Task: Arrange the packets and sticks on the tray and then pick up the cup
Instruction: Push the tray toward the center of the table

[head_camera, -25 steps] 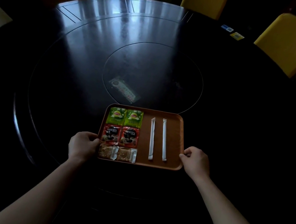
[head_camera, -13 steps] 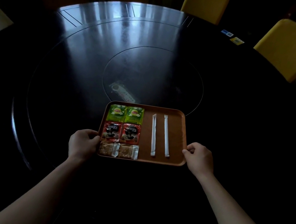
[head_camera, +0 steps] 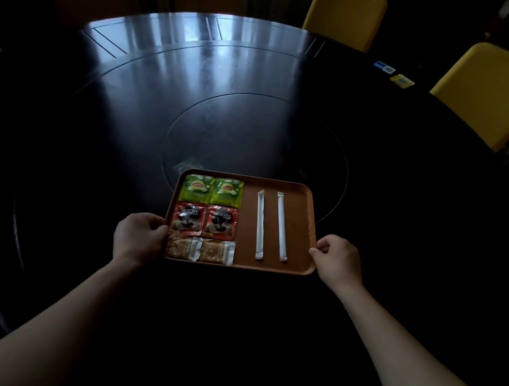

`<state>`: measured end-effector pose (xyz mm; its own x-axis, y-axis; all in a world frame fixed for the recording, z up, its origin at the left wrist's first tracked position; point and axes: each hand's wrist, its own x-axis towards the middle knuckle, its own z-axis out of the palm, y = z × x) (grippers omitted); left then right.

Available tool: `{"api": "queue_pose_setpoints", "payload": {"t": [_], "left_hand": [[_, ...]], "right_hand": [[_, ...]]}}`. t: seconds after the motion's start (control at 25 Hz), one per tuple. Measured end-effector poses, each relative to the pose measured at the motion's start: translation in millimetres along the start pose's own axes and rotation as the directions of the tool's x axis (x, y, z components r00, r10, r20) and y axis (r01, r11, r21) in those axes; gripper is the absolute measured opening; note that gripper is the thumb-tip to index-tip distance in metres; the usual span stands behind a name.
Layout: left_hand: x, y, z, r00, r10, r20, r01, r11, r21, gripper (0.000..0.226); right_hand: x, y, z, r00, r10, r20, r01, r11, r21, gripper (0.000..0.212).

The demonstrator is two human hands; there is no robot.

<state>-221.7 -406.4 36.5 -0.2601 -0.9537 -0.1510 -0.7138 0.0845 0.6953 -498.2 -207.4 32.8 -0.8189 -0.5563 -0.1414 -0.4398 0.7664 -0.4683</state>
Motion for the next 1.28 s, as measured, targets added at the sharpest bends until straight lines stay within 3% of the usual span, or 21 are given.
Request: {"api": "queue_pose_setpoints", "payload": {"t": [0.68,0.88,0.96,1.08,1.28], "left_hand": [[100,28,32,0.998,0.063,-0.019,-0.059,0.986,0.159,0.016],[92,31,26,0.987,0.16,-0.012,-0.156,0.975,0.161,0.018],[81,24,21,0.978,0.201,0.051,-0.207,0.96,0.19,0.038],[68,6,22,0.972,0.196,0.127,-0.234,0.824,0.517,0.076],[72,9,26,0.955,0.284,0.089,-0.292,0.834,0.467,0.052]], "right_hand": [[108,-29,23,0.999,-0.024,-0.047,0.023,0.999,-0.024,0.011],[96,-24,16,0.996,-0.082,-0.022,0.082,0.997,0.005,0.03],[81,-21,13,0.993,-0.114,0.024,0.115,0.993,-0.029,0.041],[63,-17,12,0.98,-0.168,0.107,0.181,0.975,-0.129,0.042],[66,-18,19,0.979,-0.196,0.058,0.203,0.967,-0.156,0.044]]}}
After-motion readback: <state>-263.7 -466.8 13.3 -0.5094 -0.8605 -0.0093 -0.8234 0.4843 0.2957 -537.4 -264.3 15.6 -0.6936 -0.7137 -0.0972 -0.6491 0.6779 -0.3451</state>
